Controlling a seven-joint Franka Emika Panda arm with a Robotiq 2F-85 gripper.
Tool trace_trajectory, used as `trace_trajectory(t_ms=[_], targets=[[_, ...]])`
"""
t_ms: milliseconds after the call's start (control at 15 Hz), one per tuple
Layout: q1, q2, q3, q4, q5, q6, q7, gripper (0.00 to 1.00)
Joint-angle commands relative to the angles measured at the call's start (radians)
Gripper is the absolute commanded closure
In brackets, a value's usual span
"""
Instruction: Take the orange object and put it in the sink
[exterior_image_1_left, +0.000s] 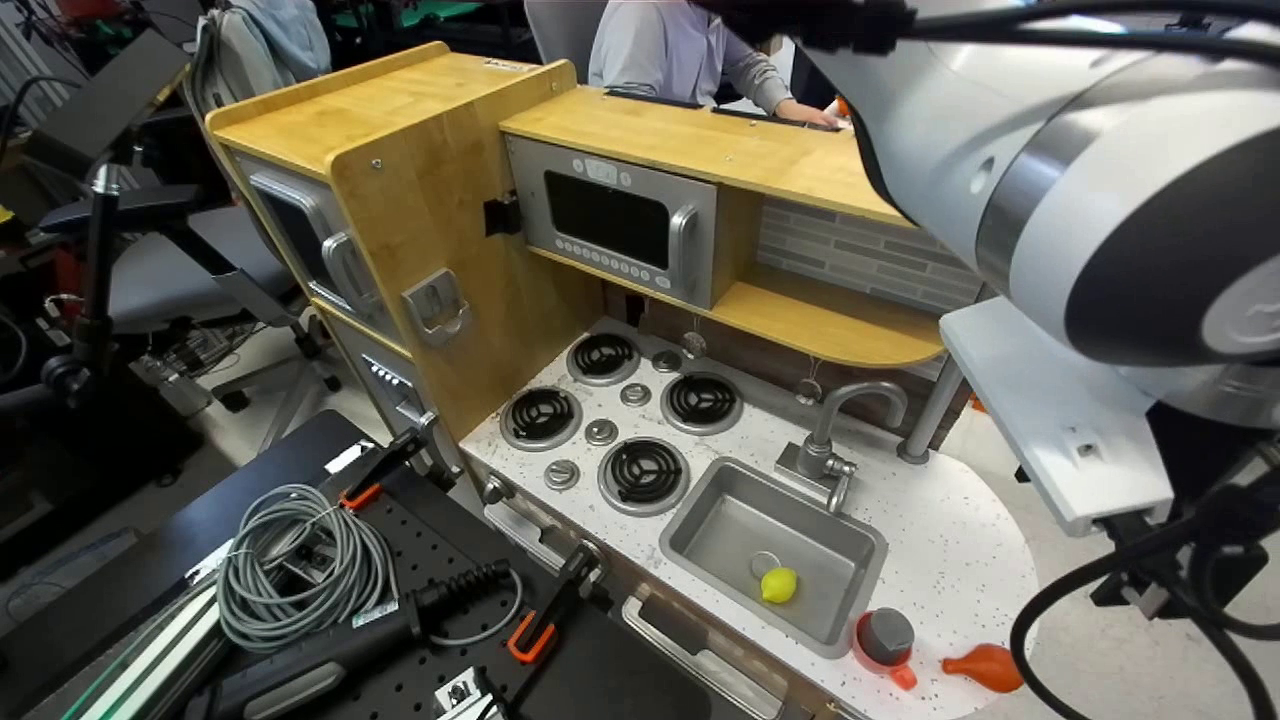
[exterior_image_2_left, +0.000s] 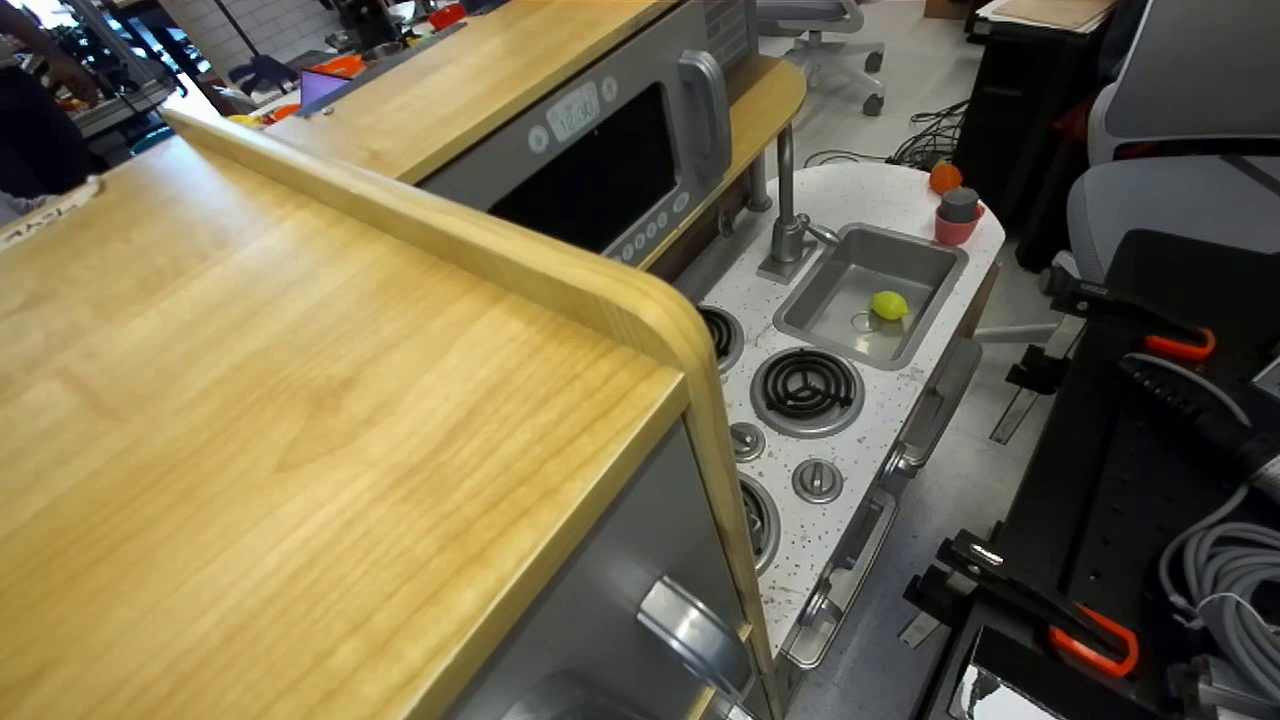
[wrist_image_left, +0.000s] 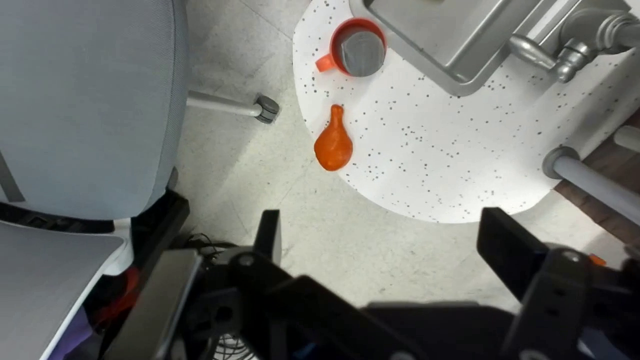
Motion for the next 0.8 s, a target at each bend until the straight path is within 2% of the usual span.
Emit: trace_trajectory(t_ms=[0,733], targets=[[-0.027,0.136,0.005,0.121,0.028,0.001,0.068,0.0],[-0.066,0.428,0.001,0.364,0.024,0.004,0.192,0.0]])
